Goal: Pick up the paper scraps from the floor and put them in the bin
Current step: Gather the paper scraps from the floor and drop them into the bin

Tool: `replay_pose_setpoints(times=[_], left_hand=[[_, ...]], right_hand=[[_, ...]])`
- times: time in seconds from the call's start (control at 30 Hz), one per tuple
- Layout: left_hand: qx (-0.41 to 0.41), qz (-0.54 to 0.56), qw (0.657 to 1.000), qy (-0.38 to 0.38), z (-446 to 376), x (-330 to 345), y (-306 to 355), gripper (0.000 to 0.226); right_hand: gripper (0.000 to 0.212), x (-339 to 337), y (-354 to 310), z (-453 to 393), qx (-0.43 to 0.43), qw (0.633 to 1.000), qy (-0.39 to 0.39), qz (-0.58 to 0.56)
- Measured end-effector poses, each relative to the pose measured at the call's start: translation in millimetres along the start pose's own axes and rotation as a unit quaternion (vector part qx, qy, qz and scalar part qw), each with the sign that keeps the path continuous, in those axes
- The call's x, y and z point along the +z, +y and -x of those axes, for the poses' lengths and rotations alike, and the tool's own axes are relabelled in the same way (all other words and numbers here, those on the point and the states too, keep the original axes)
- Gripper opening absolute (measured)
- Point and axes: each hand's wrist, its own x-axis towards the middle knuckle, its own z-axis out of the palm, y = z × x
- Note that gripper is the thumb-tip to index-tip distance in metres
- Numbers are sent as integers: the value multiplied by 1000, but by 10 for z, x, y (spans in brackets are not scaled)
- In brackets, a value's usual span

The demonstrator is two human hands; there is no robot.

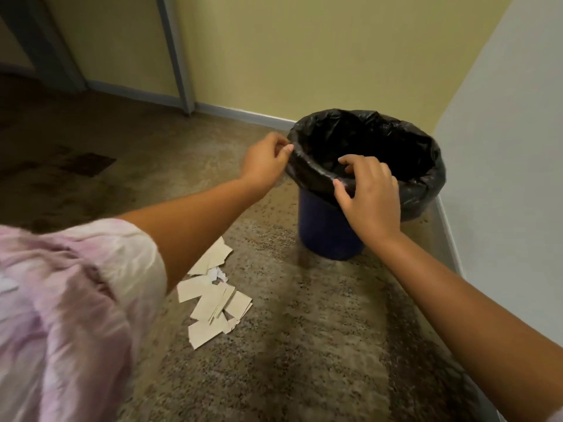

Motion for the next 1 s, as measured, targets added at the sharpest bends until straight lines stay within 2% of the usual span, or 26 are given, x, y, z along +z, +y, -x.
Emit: replay_pose_setpoints(times=[0.1,0.17,0.3,0.4,0.5,0.6,0.67,0.73,0.8,0.93,1.0], left_hand=[[-48,-90,994,41,160,-398,-575,27],[-100,-153,982,42,316,-644,-1039,29],[-216,-217,952,-25,718,-905,-1871,39],[-293,-229,920,-122,1061,-839,-2266,53],[-308,-233,898,-210,1360,-640,-2505,71],[-266,-251,898,-243,1488,-405,-2640,99],[-257,-276,891,-253,1517,-301,-2672,111],[-264,-280,892,-237,1543,-227,-2691,112],[-259,-280,900,-209,1580,-161,-2694,104],[-240,-267,916,-179,1702,-50,-2649,83],[-237,-269,915,-185,1783,-22,-2623,83]], right_hand=[[40,131,-192,283,-57,998,0,31],[42,291,-296,485,-62,996,-56,17],[49,715,-505,823,-33,974,-224,-20],[58,1069,-688,1021,3,941,-336,-42],[70,1400,-898,1214,14,895,-444,-43],[85,1671,-1083,1400,-40,855,-516,-32],[97,1798,-1163,1493,-36,831,-553,-37],[106,1886,-1216,1575,-11,819,-572,-47],[110,1924,-1269,1662,2,823,-566,-49],[99,1915,-1365,1853,-29,842,-538,-36],[93,1888,-1396,1937,-22,847,-530,-46]])
